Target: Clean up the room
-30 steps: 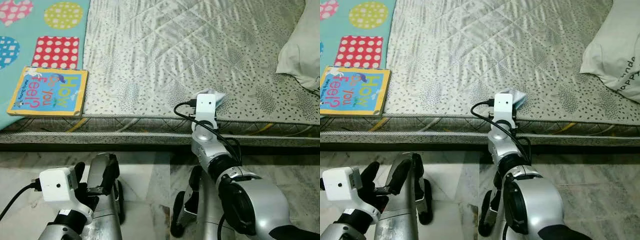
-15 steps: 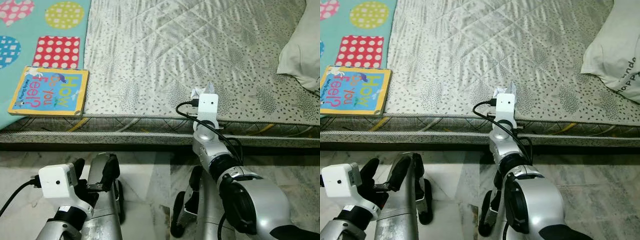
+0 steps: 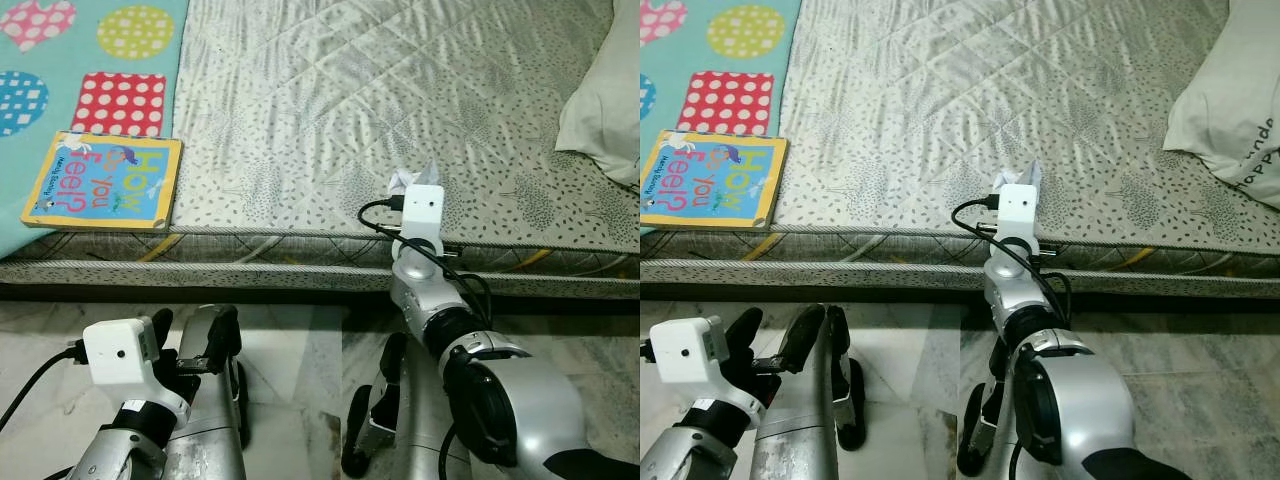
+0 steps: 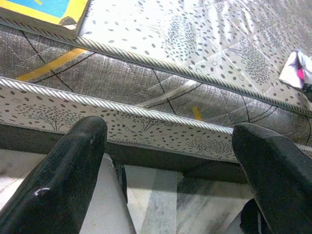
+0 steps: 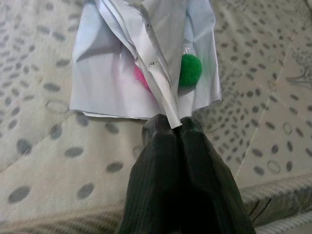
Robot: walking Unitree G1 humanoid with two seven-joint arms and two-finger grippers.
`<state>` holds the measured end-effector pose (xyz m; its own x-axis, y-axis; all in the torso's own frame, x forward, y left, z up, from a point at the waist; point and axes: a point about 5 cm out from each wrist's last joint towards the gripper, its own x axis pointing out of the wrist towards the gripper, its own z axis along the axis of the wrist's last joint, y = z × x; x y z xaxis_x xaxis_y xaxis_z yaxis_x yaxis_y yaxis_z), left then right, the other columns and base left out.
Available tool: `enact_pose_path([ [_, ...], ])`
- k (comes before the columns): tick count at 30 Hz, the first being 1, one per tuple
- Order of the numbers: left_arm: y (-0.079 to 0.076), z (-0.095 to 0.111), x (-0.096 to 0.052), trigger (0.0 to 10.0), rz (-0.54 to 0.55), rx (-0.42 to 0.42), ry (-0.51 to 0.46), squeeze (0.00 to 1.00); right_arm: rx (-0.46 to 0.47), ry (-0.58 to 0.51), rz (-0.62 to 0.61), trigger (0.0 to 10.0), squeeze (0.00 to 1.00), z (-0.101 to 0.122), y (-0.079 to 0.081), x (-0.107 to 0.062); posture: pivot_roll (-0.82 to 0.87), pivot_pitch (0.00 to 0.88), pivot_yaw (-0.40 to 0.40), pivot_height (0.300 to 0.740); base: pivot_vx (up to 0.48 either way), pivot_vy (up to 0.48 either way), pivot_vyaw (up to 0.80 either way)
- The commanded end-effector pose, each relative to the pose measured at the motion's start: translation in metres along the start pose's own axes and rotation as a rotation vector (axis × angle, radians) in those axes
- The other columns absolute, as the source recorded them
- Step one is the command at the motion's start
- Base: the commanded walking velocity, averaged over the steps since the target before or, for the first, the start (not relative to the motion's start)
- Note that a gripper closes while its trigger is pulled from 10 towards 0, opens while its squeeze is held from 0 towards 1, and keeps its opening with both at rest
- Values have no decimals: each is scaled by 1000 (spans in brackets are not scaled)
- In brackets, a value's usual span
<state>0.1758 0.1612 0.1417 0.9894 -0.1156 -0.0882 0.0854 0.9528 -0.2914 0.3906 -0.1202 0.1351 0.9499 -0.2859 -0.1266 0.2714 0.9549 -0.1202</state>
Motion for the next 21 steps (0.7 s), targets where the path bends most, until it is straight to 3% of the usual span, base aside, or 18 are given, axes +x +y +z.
enact_pose_path([
  [1, 1, -5, 2, 10000, 3, -4, 17, 0, 26, -3, -12, 0, 0, 0, -7, 3, 254, 335, -93, 541, 0, 0, 0],
  [8, 4, -2, 17, 10000, 9, 11, -27, 0, 99, -71, 30, 0, 0, 15, -16, 8, 204, 276, -89, 541, 0, 0, 0],
  [12, 17, -5, 29, 10000, 83, 44, -39, 0, 144, -156, 115, 0, 0, 18, -22, 7, 136, 218, -68, 541, 0, 0, 0],
  [14, 20, -7, 34, 10000, 94, 44, -34, 0, 159, -172, 156, 471, 0, 13, -23, 4, 116, 195, -57, 541, 0, 0, 0],
  [15, 21, -8, 36, 10000, 94, 43, -35, 0, 162, -178, 173, 2235, 0, 11, -24, 3, 116, 195, -57, 541, 0, 0, 0],
  [16, 22, -8, 39, 10000, 92, 43, -35, 0, 163, -178, 183, 2235, 0, 10, -23, 2, 101, 172, -46, 541, 0, 0, 0],
  [17, 21, -8, 45, 10000, 79, 48, -44, 0, 165, -190, 229, 10000, 0, 4, -24, -4, 90, 155, -41, 541, 0, 0, 0],
  [21, 23, -5, 57, 10000, 62, 55, -73, 0, 208, -219, 307, 10000, 0, -3, -30, -21, 66, 107, -27, 541, 0, 0, 0],
])
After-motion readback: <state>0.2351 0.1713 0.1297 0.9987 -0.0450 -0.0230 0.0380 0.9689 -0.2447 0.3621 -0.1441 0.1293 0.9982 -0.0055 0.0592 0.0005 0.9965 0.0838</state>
